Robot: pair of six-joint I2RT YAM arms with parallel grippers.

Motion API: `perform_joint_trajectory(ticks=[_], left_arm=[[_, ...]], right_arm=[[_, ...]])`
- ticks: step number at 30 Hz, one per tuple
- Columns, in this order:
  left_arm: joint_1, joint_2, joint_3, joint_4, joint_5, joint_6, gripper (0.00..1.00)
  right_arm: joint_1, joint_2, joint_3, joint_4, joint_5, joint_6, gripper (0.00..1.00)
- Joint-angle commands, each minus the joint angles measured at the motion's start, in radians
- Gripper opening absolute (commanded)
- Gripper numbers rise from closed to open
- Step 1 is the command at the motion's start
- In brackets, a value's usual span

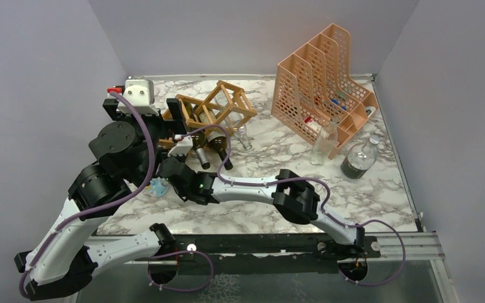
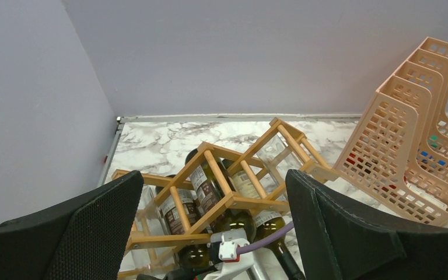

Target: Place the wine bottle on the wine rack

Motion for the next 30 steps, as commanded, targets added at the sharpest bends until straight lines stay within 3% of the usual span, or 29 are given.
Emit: perform_joint_trajectory(ticks=[1, 8, 14, 22, 30], left_arm=[[0.001, 0.009, 0.008, -0.013, 0.007, 0.002, 0.98], [0.001, 0.009, 0.011, -0.015, -0.001, 0.007, 0.98], [0.0, 0.008, 0.017, -0.015, -0.012, 0.008, 0.98], [0.001, 0.015, 0.046, -0.015, -0.015, 0.02, 0.98], [0.001, 0.024, 0.117, -0.011, -0.007, 0.043, 0.98]], right_arm=[[-0.021, 0.028, 0.056, 0.017, 0.008, -0.017, 0.41], [-0.038, 0.046, 0.086, -0.039, -0.058, 0.017, 0.66], [-0.042, 0.039, 0.085, -0.05, -0.074, 0.011, 0.75], [-0.042, -0.048, -0.012, 0.035, -0.103, -0.065, 0.8], [-0.066, -0.291, -0.276, 0.184, -0.25, -0.166, 0.8]])
